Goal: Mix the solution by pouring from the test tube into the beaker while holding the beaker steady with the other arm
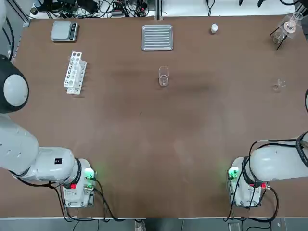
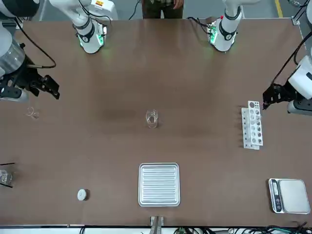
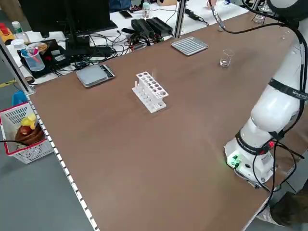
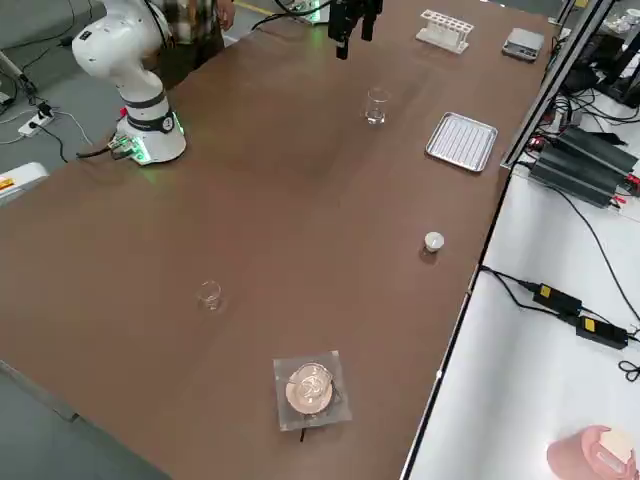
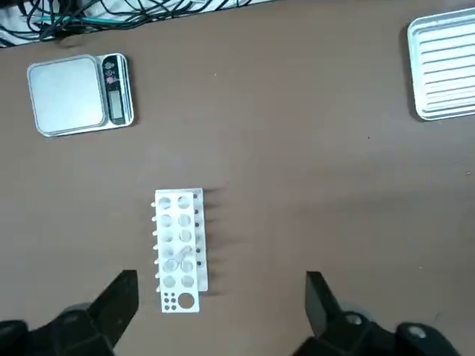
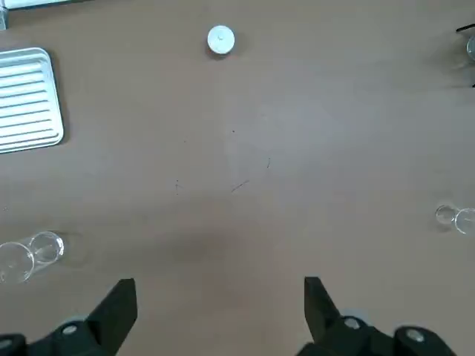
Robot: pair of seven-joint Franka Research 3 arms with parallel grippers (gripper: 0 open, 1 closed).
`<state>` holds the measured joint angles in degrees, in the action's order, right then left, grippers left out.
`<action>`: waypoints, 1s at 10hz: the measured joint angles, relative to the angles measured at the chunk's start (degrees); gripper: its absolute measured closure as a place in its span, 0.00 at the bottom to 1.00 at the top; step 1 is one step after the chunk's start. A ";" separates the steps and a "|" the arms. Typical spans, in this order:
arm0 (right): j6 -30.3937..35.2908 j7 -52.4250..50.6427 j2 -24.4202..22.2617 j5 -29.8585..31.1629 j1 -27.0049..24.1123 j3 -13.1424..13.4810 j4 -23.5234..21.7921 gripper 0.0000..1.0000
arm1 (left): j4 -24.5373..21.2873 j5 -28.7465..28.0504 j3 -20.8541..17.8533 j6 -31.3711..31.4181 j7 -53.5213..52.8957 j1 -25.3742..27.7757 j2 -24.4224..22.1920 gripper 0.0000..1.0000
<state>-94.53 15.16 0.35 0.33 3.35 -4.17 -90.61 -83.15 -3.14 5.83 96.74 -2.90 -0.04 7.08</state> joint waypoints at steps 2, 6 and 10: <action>0.00 -0.01 0.00 -0.03 0.00 -0.01 0.00 0.00 | 0.00 0.00 0.00 0.00 0.03 -1.35 0.00 0.01; 0.00 -0.18 0.00 -0.10 0.00 -0.05 0.00 0.00 | -0.01 5.12 -0.13 -0.01 0.22 -1.42 0.00 0.01; 0.00 -0.21 0.00 -0.11 0.00 -0.05 0.00 0.00 | -0.04 2.40 -0.43 -0.06 0.17 -1.38 0.00 0.01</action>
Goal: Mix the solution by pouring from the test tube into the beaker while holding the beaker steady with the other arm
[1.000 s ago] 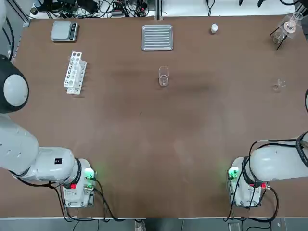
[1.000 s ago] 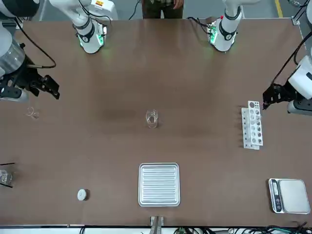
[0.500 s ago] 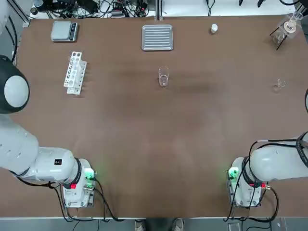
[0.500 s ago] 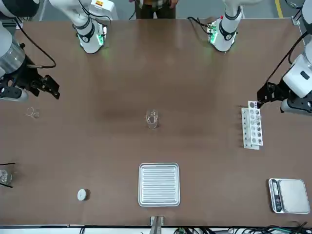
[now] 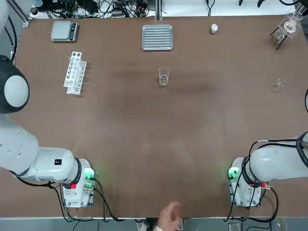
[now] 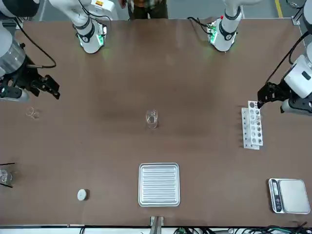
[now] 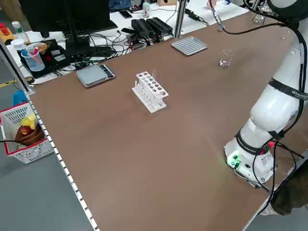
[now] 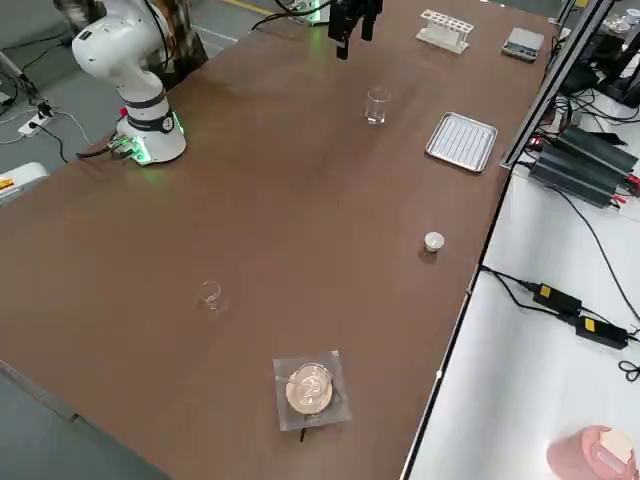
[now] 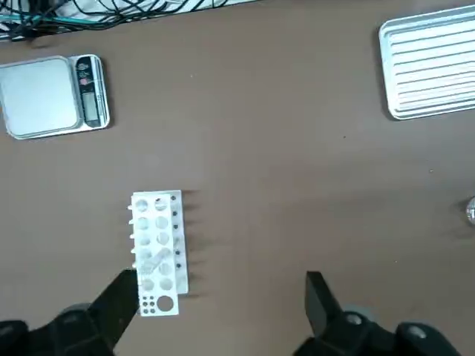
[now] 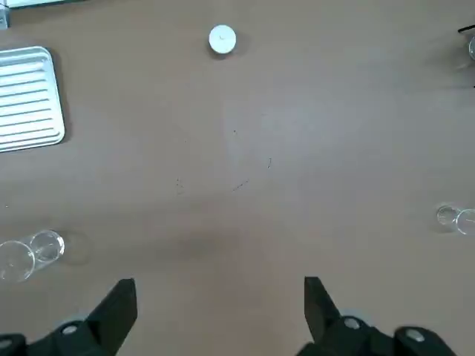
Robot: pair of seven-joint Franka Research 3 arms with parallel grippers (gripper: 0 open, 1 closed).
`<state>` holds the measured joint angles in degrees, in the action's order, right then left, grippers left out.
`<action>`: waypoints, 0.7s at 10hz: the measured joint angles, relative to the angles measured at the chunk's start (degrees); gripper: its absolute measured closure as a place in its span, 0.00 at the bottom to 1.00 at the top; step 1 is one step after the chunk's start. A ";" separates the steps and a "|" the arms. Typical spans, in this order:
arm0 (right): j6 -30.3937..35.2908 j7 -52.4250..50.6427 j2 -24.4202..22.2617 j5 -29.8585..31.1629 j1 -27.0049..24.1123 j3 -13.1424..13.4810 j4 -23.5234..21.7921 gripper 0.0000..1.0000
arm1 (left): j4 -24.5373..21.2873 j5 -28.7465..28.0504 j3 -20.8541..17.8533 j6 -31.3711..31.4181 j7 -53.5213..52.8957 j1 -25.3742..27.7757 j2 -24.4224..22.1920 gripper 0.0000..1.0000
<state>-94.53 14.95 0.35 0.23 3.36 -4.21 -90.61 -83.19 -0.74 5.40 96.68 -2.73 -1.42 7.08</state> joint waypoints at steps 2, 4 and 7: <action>0.00 -0.01 0.00 0.00 0.00 0.00 -0.09 0.00 | 0.00 -0.01 0.00 -0.03 0.00 0.01 0.00 0.01; 0.00 -0.01 0.01 0.00 0.00 0.01 -0.36 0.00 | 0.00 -0.01 -0.02 -0.50 0.01 0.02 0.00 0.00; -0.01 -0.01 0.01 0.00 0.00 0.06 -0.41 0.00 | 0.00 -0.01 -0.20 -0.85 -0.01 0.09 0.00 0.00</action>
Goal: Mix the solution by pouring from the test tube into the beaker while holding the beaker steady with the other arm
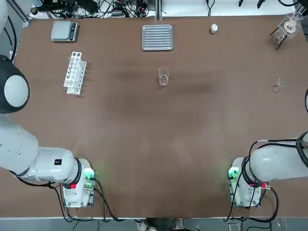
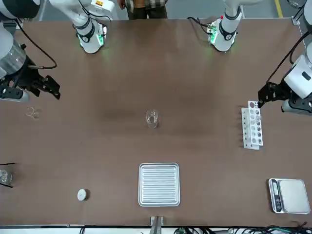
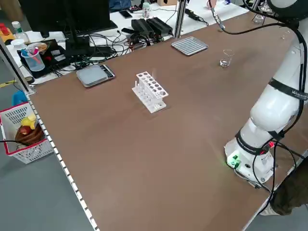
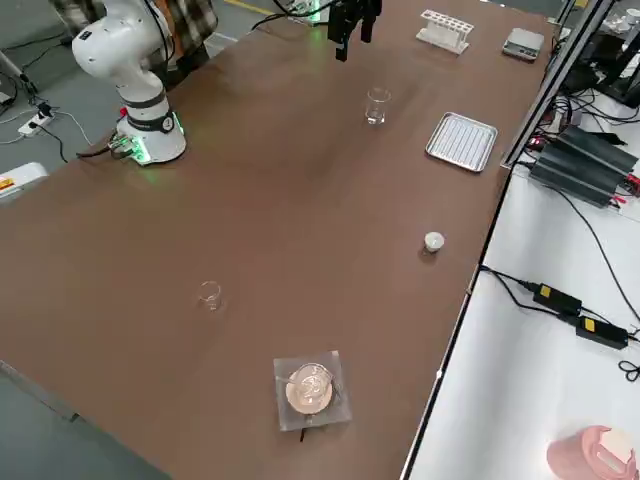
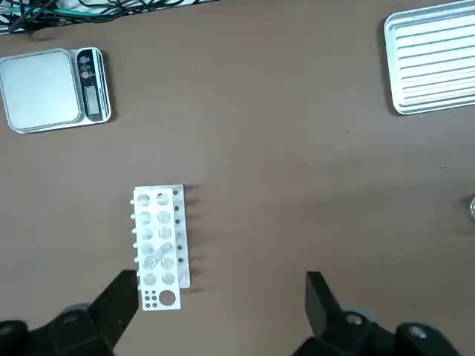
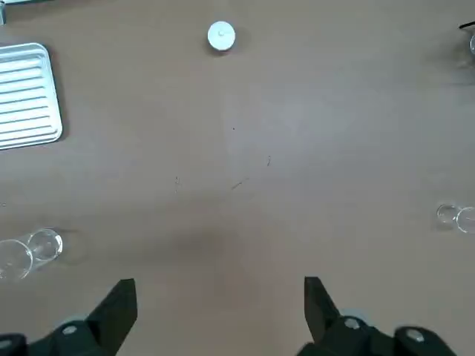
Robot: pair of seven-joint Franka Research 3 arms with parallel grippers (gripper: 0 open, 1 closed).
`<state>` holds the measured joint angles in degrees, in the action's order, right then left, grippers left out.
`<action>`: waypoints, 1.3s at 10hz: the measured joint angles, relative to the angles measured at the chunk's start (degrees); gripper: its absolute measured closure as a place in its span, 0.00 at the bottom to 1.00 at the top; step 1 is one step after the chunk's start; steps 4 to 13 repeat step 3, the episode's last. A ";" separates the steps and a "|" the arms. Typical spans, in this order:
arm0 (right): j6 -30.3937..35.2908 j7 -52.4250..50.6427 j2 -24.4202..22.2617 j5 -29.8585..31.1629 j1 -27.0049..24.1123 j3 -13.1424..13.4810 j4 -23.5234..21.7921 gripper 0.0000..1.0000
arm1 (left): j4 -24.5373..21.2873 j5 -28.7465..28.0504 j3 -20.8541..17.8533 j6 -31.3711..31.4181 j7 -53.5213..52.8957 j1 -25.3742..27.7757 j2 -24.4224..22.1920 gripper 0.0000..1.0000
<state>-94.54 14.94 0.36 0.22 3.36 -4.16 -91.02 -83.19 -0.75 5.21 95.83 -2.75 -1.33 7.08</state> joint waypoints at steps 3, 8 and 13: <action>-0.10 0.00 0.00 0.00 0.00 0.10 -0.01 0.00 | 0.00 0.00 -0.63 -0.07 -0.02 0.03 0.00 0.00; -0.10 0.00 0.00 0.00 0.00 0.10 -0.01 0.00 | 0.00 0.00 -0.63 -0.07 -0.02 0.03 0.00 0.00; -0.10 0.00 0.00 0.00 0.00 0.10 -0.01 0.00 | 0.00 0.00 -0.63 -0.07 -0.02 0.03 0.00 0.00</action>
